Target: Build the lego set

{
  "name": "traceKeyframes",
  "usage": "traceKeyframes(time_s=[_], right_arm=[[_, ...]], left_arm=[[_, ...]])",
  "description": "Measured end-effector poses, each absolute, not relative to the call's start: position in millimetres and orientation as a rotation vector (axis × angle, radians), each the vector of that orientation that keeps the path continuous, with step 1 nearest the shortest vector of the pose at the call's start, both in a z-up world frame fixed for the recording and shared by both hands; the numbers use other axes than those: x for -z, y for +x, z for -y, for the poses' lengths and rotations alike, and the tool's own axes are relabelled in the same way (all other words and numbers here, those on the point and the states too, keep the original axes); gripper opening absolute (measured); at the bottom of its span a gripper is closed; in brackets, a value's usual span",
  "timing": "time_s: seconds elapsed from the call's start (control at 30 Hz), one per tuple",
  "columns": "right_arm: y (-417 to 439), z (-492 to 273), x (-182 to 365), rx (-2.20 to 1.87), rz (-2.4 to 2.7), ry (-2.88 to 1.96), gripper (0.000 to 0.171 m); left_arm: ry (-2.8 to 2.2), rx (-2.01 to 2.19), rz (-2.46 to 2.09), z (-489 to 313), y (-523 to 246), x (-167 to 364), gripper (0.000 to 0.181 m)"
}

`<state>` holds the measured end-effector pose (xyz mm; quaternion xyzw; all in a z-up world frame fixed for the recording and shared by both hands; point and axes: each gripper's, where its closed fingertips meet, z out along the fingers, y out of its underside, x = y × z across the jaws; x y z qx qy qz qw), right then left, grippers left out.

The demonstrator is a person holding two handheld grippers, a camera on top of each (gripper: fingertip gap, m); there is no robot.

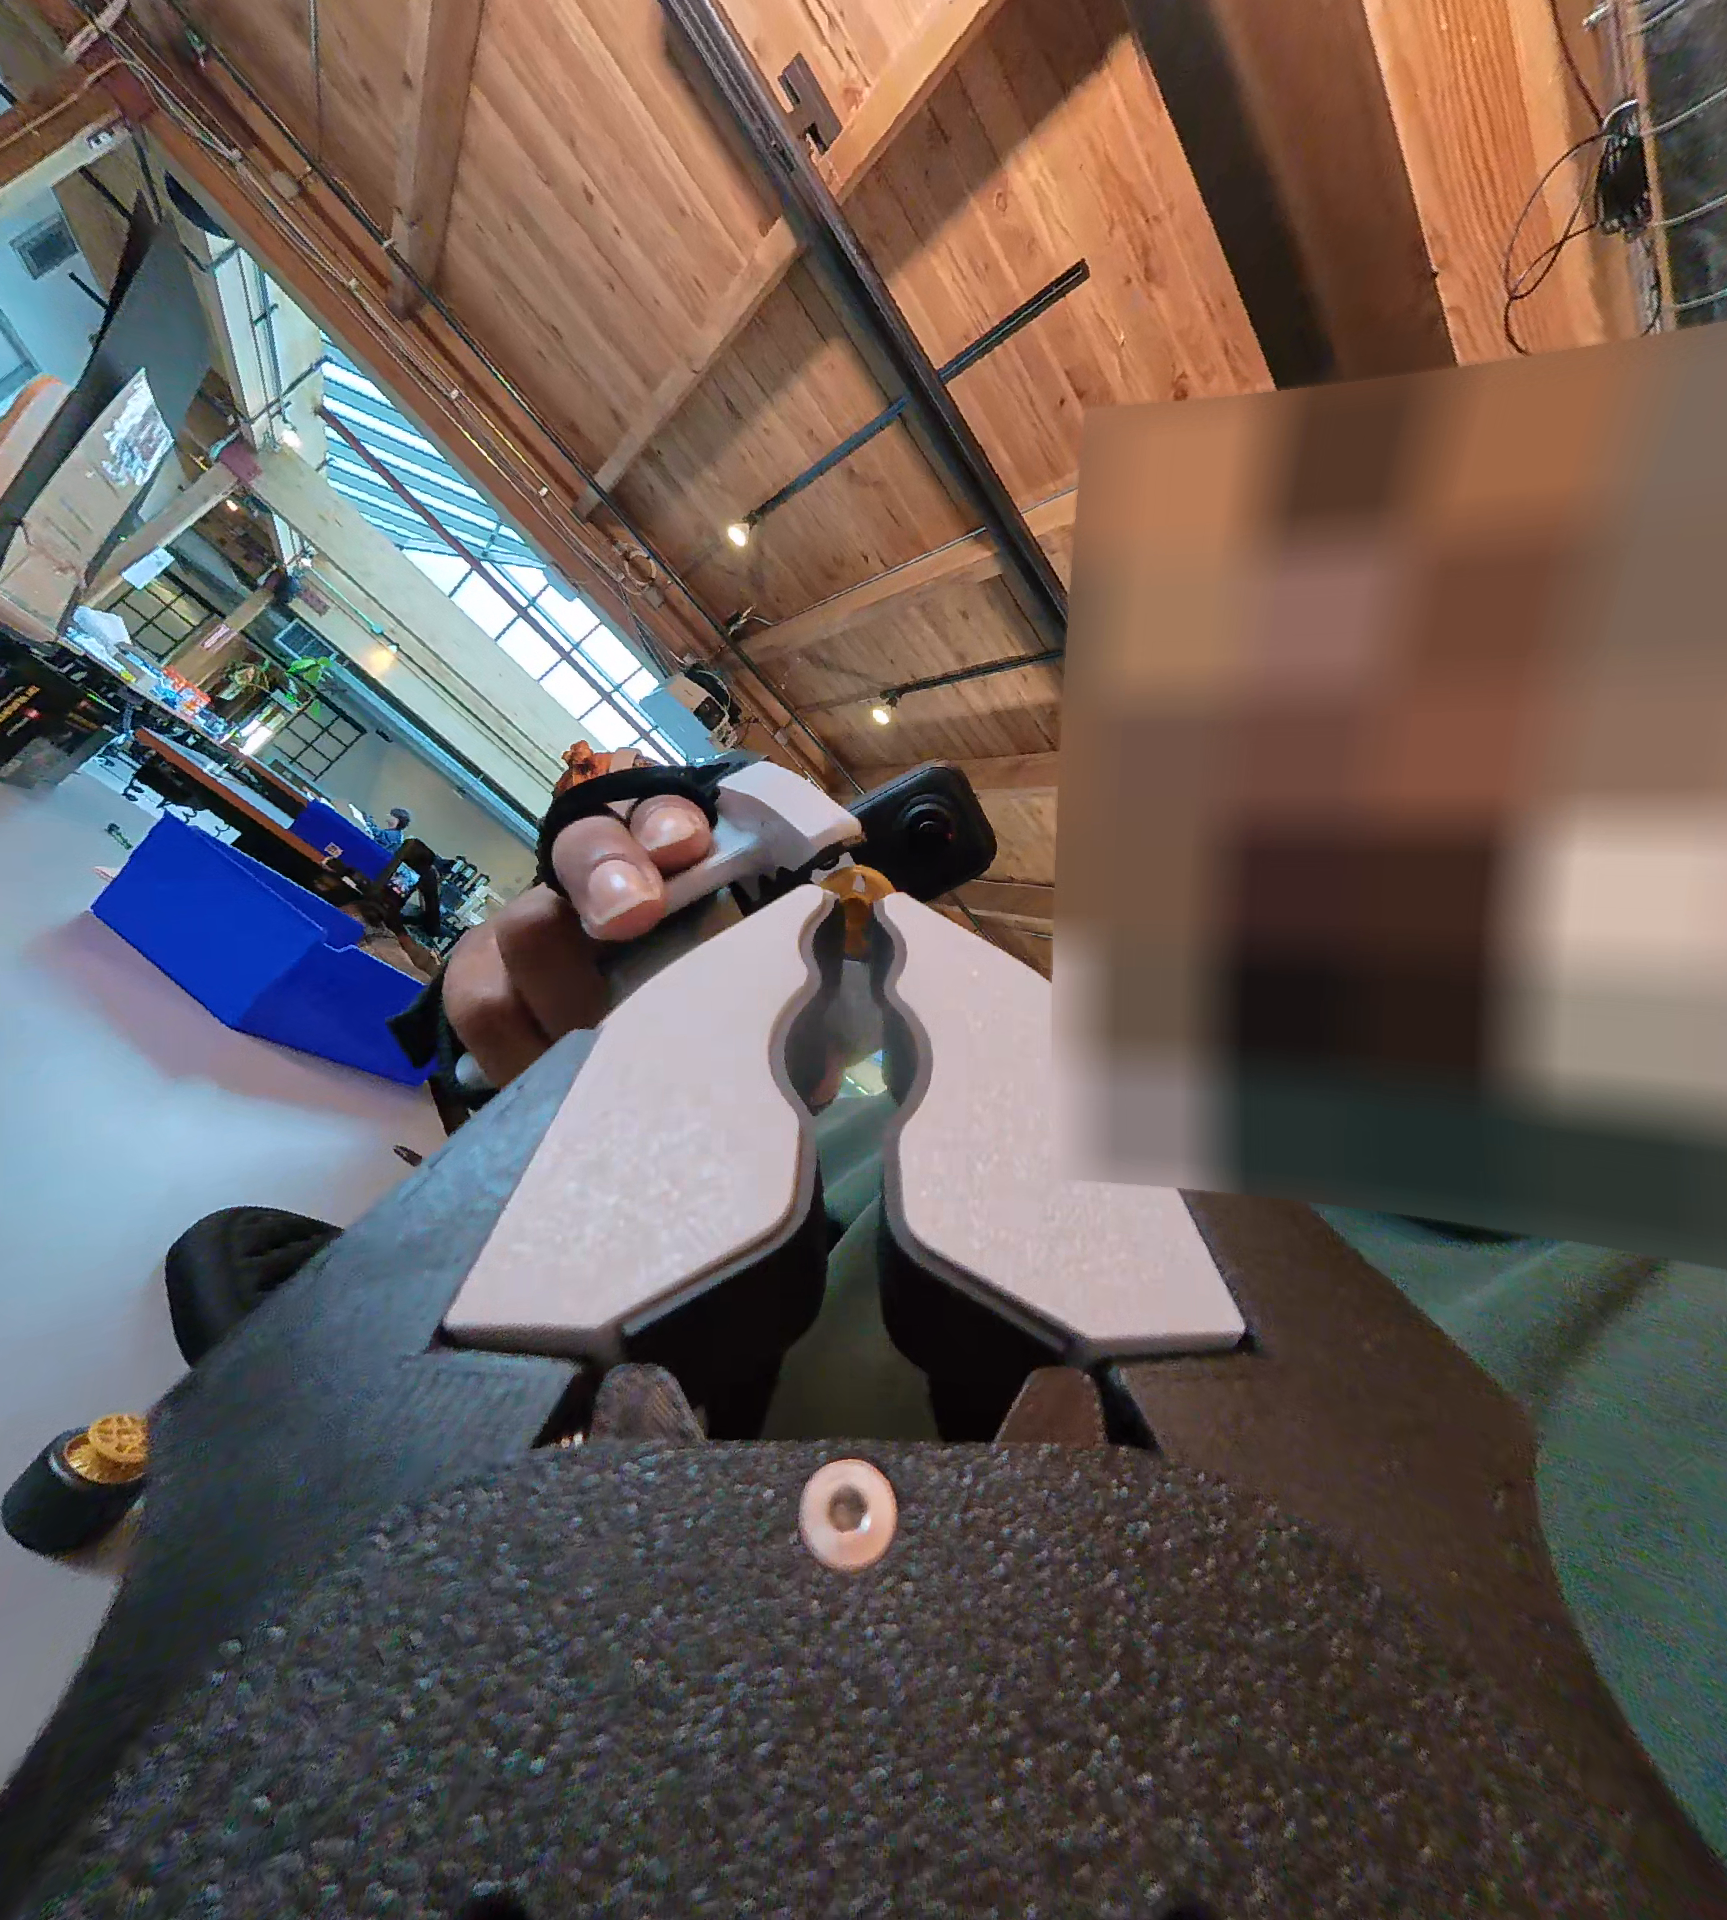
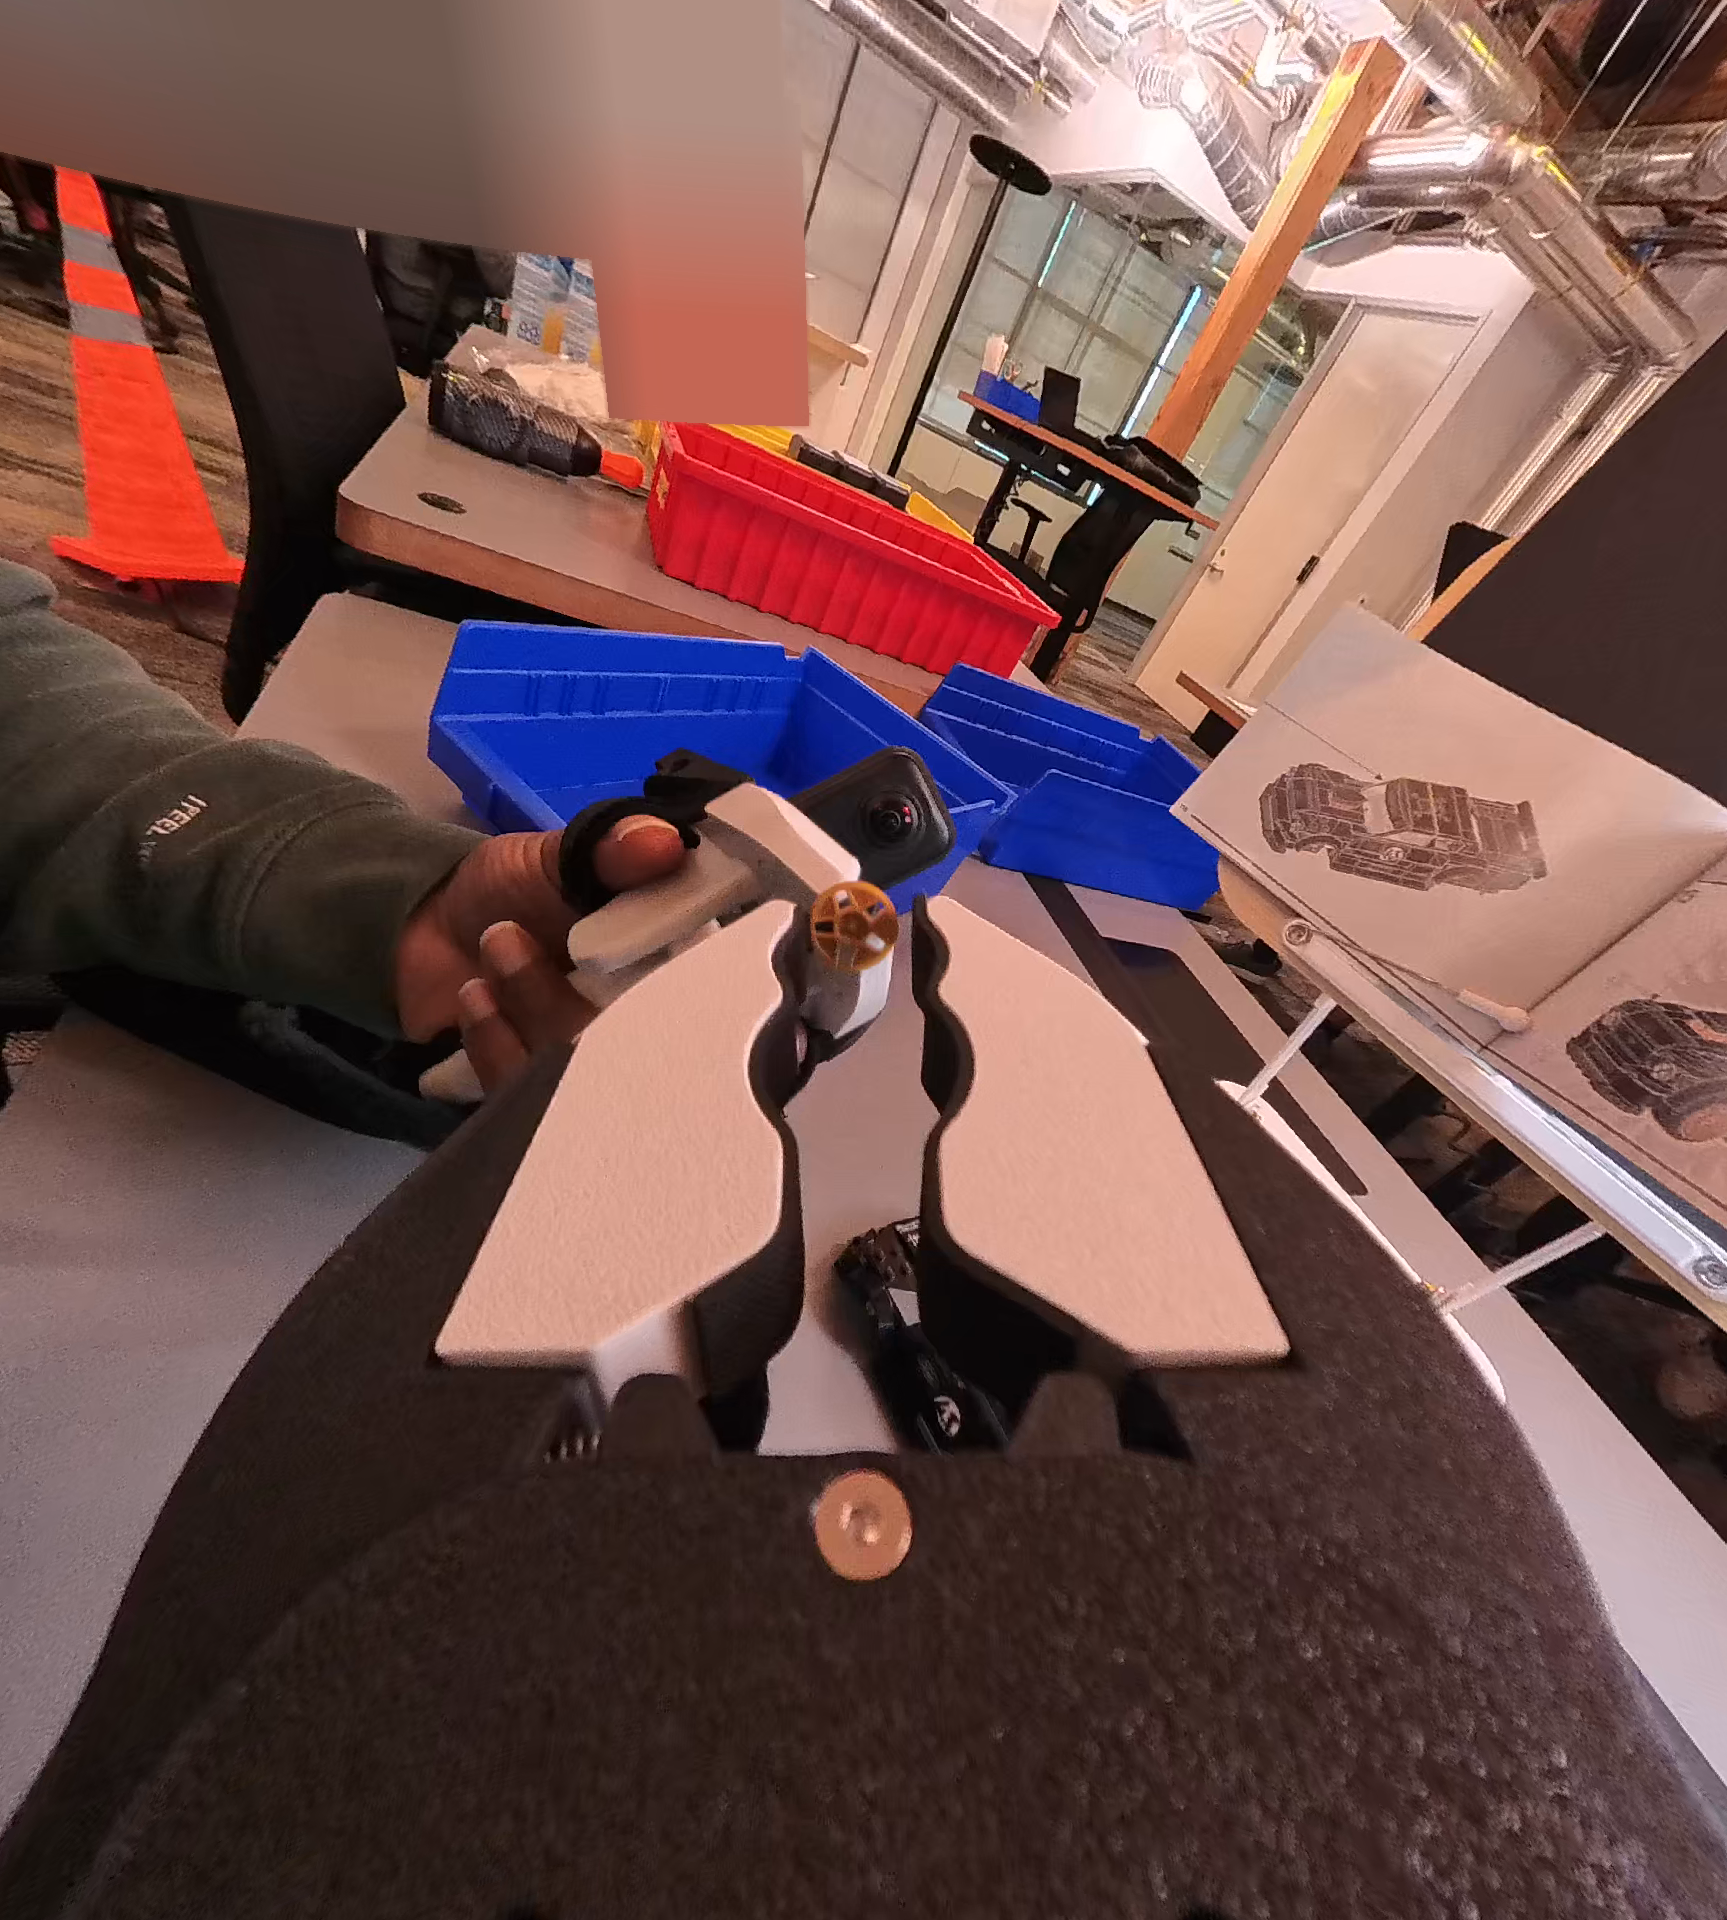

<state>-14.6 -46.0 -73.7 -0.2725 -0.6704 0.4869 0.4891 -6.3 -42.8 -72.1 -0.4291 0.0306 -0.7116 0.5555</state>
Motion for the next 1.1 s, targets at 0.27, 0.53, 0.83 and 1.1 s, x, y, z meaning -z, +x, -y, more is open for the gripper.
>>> traceKeyframes(time_s=[0.27, 0.53, 0.83, 1.1], right_arm=[[-14.1, 44.7, 77.3, -1.18, 1.643, -0.677, 0.016], [18.3, -45.5, 109.1, -0.901, 1.911, -0.949, 0.016], [67.9, -73.3, 245.1, -0.704, 2.263, -1.271, 0.016], [52.4, -82.0, 257.4, -0.691, 2.261, -1.314, 0.016]], left_arm=[[-1.004, 1.687, -0.067, 41.9, -6.5, 75.2, 0.001], [-1.343, 1.202, -0.161, 27.4, -13.7, 106.1, 0.014], [-1.675, 0.733, -0.265, 9.3, -19.2, 162.7, 0.021], [-1.725, 0.772, -0.267, 7.1, -11.9, 176.7, 0.022]])
